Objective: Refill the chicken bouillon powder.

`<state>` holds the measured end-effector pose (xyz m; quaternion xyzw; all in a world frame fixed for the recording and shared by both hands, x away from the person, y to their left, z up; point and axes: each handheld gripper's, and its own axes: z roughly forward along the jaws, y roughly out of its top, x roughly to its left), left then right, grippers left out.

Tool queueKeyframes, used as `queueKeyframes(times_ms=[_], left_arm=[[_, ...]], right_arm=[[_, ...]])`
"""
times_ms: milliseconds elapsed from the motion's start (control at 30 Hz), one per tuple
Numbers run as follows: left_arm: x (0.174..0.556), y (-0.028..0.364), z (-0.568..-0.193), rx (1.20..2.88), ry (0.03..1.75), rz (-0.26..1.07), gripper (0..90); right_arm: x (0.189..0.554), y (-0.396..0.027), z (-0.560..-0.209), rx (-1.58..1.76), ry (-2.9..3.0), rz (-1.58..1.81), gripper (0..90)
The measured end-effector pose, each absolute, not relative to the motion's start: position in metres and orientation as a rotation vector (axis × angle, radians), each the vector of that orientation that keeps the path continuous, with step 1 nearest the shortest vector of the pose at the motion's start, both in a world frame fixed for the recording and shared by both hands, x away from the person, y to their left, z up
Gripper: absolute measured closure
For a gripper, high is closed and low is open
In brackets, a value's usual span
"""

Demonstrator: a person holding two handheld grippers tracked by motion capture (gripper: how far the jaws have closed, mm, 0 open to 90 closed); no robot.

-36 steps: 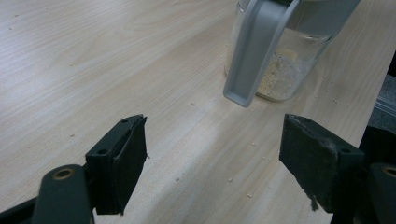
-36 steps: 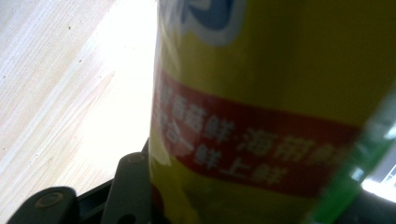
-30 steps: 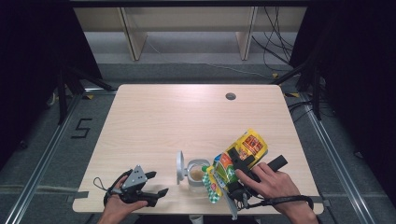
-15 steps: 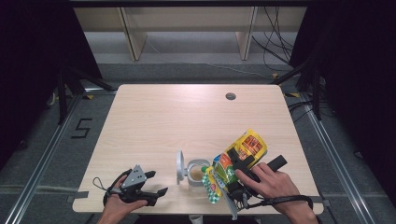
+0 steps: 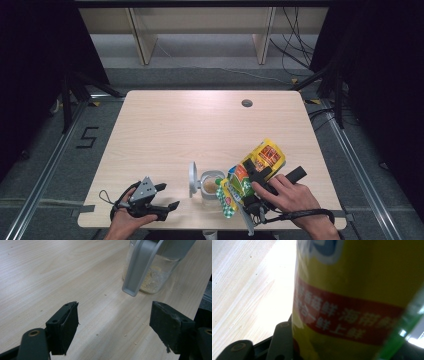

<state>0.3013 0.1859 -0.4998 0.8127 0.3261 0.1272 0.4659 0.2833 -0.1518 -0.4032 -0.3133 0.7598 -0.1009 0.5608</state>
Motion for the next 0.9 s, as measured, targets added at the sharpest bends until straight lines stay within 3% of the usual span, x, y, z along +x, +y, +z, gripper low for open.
queueKeyframes(times_ms=[900], left_arm=[[0.3019, 0.1866, -0.4993, 2.018, 0.788, 0.318, 22.0]], right_arm=[[0.2833, -0.1508, -0.402, -0.764, 1.784, -0.242, 56.0]])
